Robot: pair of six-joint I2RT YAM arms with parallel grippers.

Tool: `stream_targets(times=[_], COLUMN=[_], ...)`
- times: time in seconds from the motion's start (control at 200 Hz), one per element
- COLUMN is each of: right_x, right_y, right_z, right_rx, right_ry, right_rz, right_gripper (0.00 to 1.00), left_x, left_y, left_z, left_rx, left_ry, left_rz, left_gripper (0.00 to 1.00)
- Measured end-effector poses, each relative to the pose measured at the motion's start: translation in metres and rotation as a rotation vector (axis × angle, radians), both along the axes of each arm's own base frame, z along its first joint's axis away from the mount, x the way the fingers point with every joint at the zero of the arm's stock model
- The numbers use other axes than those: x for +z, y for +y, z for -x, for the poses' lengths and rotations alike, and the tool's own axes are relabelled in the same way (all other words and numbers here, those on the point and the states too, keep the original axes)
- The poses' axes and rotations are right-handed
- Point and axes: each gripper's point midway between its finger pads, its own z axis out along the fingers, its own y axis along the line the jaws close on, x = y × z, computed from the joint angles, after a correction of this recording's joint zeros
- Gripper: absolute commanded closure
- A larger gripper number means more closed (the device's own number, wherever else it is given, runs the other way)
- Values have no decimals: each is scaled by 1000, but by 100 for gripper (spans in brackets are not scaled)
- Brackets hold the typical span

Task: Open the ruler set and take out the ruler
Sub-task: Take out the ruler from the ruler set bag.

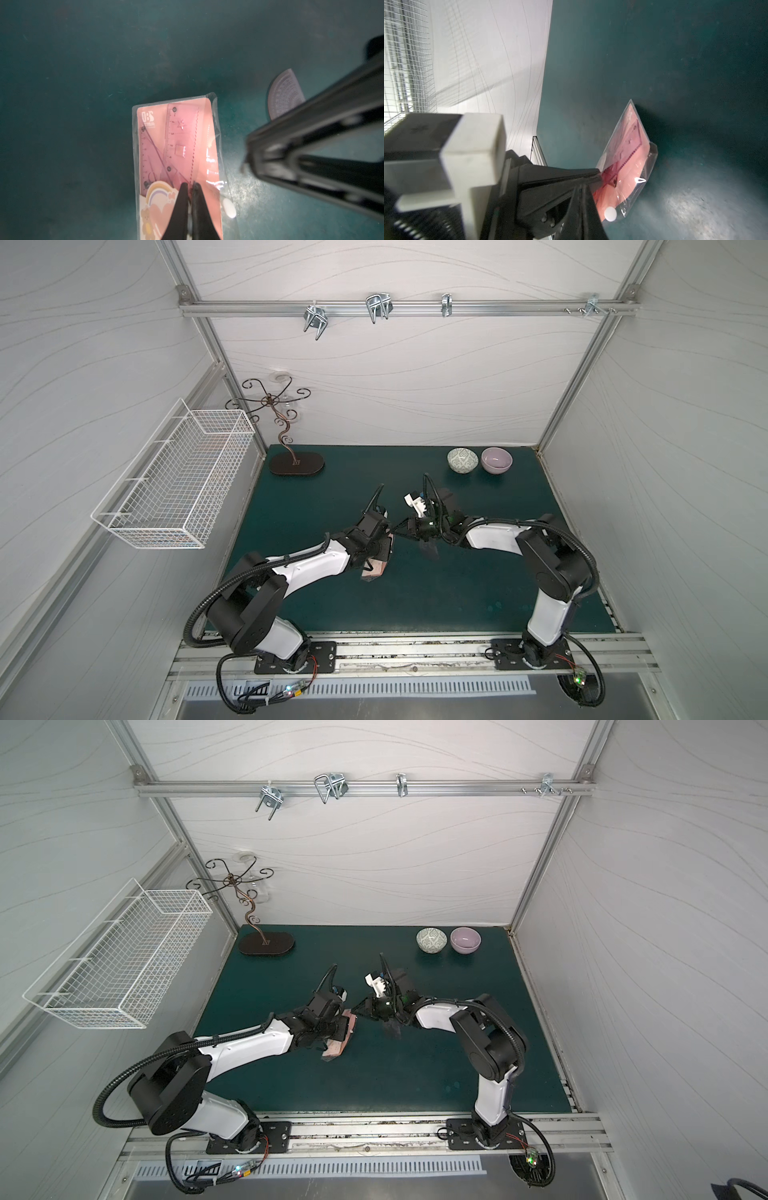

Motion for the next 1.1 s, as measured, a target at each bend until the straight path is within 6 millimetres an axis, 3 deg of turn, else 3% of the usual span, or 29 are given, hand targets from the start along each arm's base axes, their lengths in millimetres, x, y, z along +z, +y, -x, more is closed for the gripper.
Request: stream_targets(times=[0.495,0.855,1.1], right_x=[-60,-62,-66], right_y=[2,12,8], right_z=[6,-3,0], right_rx=[13,-16,-48], right_ry=[104,111,146], right_rz=[96,35,1], right_gripper=[95,85,81], left_x=[0,-1,-1], left_y=[-3,-5,-5], left_z=[1,2,2], left_rx=[-3,-10,-10], left_ry=[7,15,15], left_rz=[18,26,26], left_gripper=[100,100,100])
